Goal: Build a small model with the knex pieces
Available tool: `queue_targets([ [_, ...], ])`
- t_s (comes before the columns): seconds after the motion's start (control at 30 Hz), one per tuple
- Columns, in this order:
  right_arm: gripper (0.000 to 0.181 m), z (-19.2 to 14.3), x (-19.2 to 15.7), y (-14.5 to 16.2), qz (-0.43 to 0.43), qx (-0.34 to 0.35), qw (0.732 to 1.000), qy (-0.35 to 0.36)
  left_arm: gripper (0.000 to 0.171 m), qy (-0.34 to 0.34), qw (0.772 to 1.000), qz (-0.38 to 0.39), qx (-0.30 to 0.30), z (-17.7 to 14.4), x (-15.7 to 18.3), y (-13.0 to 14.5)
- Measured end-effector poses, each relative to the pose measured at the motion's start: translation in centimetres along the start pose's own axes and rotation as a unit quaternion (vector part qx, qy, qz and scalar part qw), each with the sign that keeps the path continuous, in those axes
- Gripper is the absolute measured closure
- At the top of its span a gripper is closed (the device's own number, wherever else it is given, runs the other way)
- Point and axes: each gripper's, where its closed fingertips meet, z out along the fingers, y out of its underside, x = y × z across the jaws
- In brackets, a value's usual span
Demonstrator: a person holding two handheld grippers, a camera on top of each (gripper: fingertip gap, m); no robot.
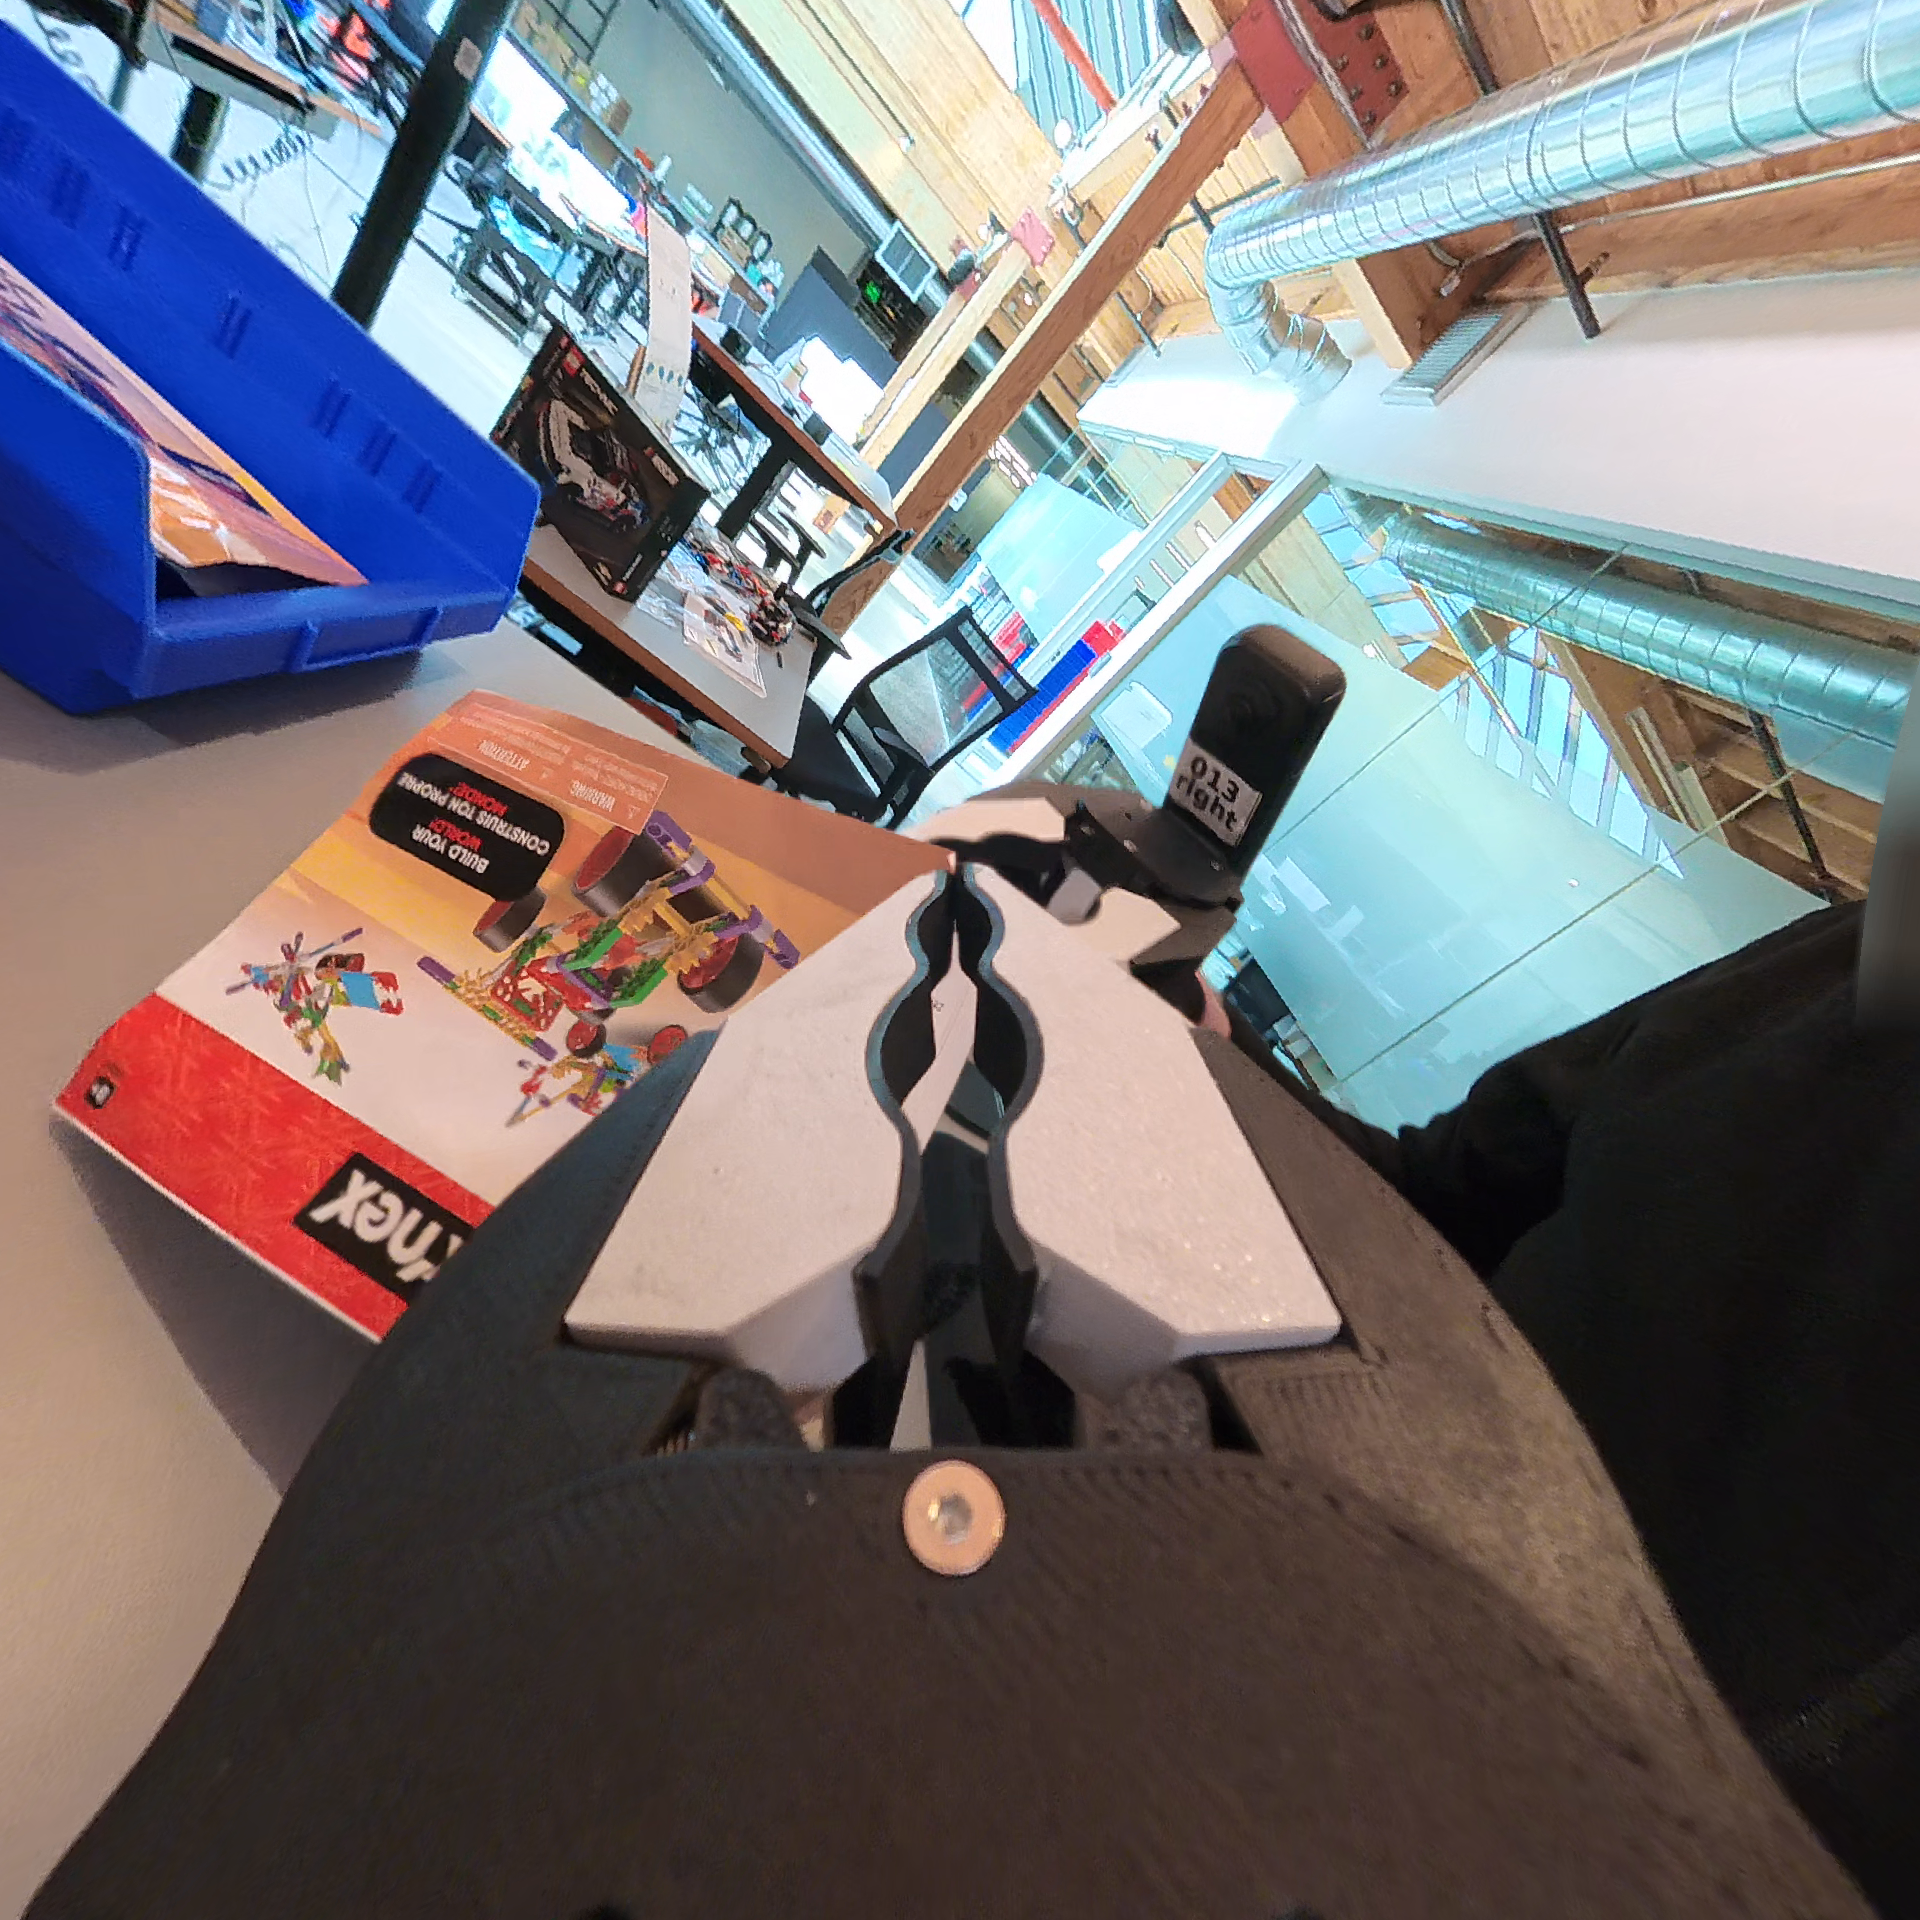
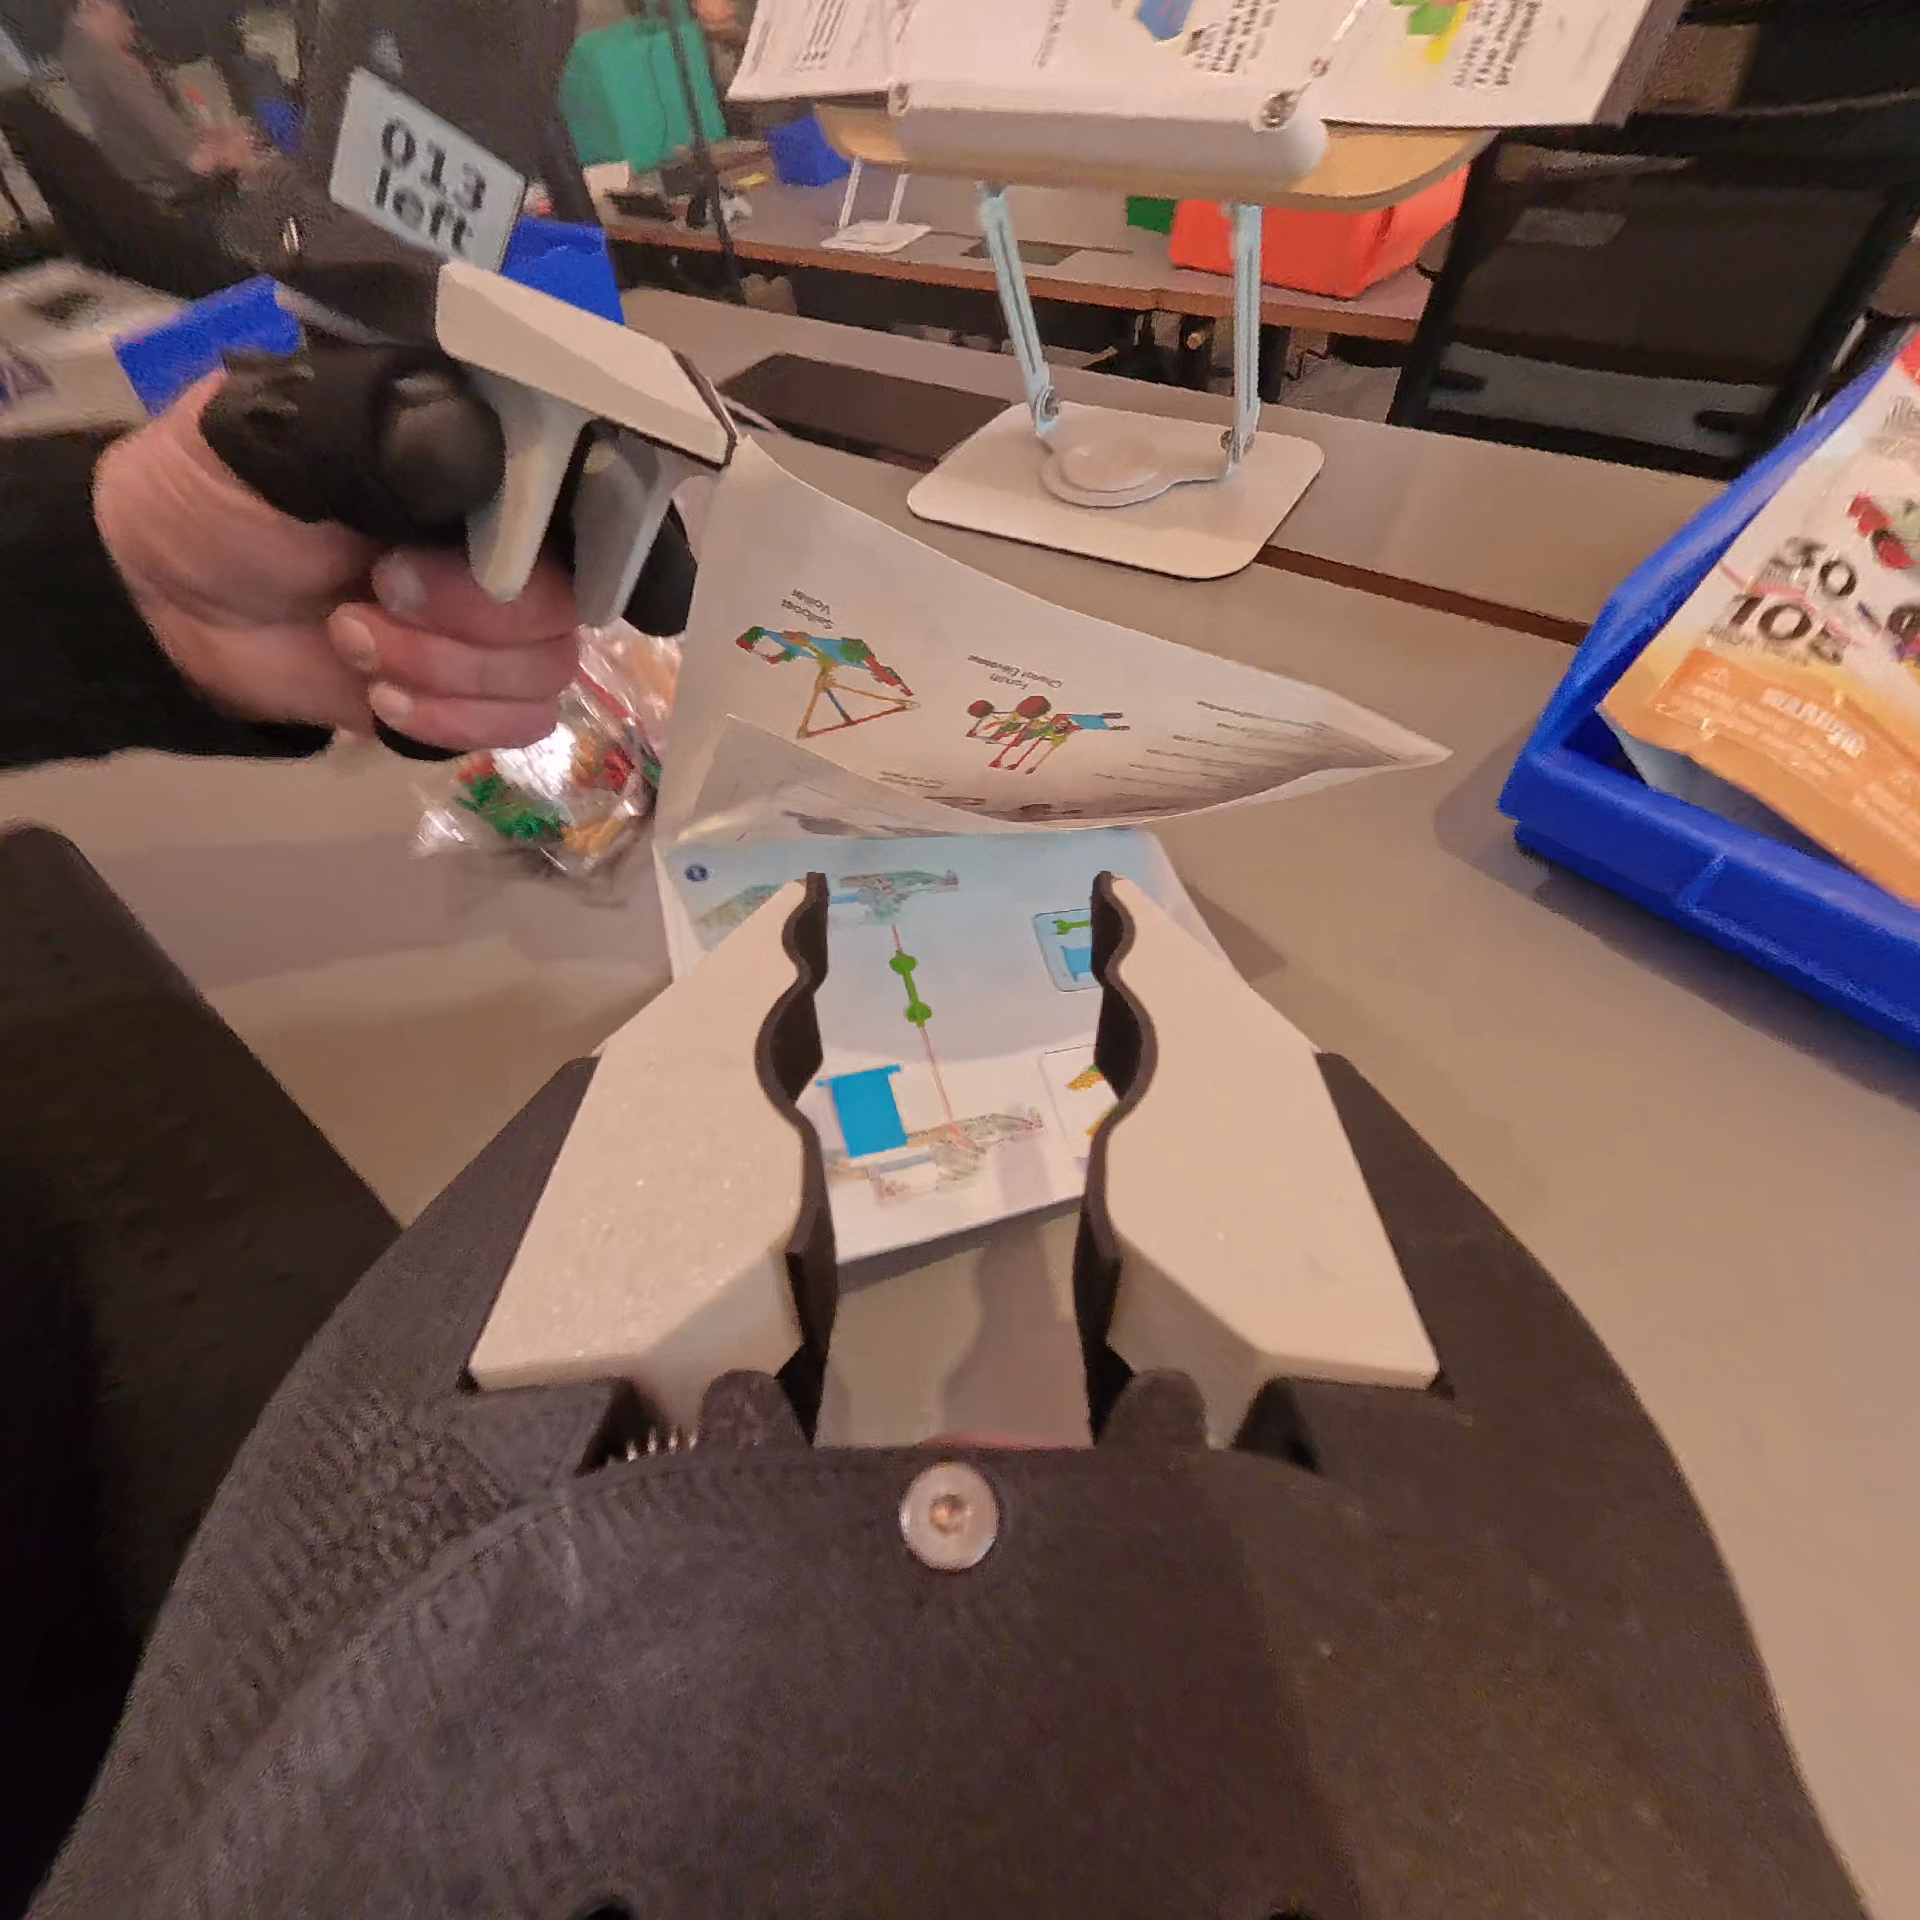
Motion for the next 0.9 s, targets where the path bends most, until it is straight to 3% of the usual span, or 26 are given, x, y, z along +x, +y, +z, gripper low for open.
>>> queue_targets([
  [0.13,0.114,0.0,-2.6,-0.7,0.152,0.061,0.986,-0.031,0.171,0.0,1.0,0.01,0.028,0.3,0.9,-1.0],
  [0.33,0.088,1.5,-4.4,-1.0,0.266,0.095,0.957,-0.065,0.171,0.007,0.999,0.031,0.031,2.3,2.6,-0.6],
  [0.43,0.098,1.5,-4.2,-1.4,0.277,0.11,0.952,-0.064,0.171,0.018,0.999,0.035,0.028,3.3,3.5,-0.2],
  [0.6,0.155,0.4,-4.3,-2.0,0.29,0.148,0.941,-0.097,0.171,0.021,0.999,0.037,0.033,3.5,3.9,-0.3],
  [0.7,0.18,-0.3,-4.1,-2.1,0.283,0.151,0.94,-0.112,0.171,0.028,0.998,0.029,0.046,2.9,4.0,-1.0],
  [0.9,0.18,-1.0,-3.0,-2.7,0.248,0.15,0.952,-0.097,0.171,0.033,0.998,0.036,0.05,2.4,4.3,-1.4],
])
